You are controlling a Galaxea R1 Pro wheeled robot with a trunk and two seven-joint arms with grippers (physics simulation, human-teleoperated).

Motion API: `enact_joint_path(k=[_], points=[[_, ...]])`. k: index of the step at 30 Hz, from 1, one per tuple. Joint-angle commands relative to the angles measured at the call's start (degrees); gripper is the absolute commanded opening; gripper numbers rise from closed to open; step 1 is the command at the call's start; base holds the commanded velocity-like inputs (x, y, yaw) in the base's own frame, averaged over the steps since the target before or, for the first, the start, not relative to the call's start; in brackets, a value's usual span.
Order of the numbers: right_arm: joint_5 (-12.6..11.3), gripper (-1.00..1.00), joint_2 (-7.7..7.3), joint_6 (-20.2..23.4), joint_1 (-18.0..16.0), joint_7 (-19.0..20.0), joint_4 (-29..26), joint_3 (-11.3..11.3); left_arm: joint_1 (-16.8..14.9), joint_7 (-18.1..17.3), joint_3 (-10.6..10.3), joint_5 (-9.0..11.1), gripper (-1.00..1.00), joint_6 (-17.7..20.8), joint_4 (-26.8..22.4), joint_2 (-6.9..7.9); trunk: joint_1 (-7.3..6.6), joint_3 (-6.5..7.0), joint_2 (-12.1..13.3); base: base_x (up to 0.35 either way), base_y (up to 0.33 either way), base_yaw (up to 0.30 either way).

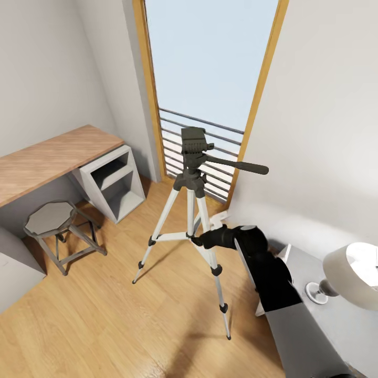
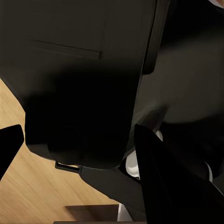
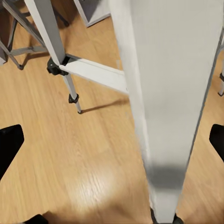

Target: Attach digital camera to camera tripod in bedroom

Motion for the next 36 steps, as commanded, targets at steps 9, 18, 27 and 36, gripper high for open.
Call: enact_joint_path(k=[9,18,27,36], points=[[0.8,1.0,2.27,-3.7,0.0,-3.2,3.6,-0.2,0.0,0.2,-0.5,0.3,-1.0,0.1,0.0,-0.01,0.03,-0.08,-0.1,0.0,0.0,0.0],[0.7,1.0,2.14,-3.5,0.0,-3.3,-0.9,-0.4,0.0,0.2,-0.5,0.3,-1.0,0.1,0.0,-0.01,0.03,-0.08,-0.1,0.0,0.0,0.0],[0.8,1.0,1.82,-3.4,0.0,-3.4,-3.8,-0.4,0.0,0.2,-0.5,0.3,-1.0,0.1,0.0,-0.01,0.03,-0.08,-0.1,0.0,0.0,0.0],[0.7,1.0,1.89,-3.4,0.0,-3.5,-3.5,-0.4,0.0,0.2,-0.5,0.3,-1.0,0.1,0.0,-0.01,0.03,-0.08,-0.1,0.0,0.0,0.0]])
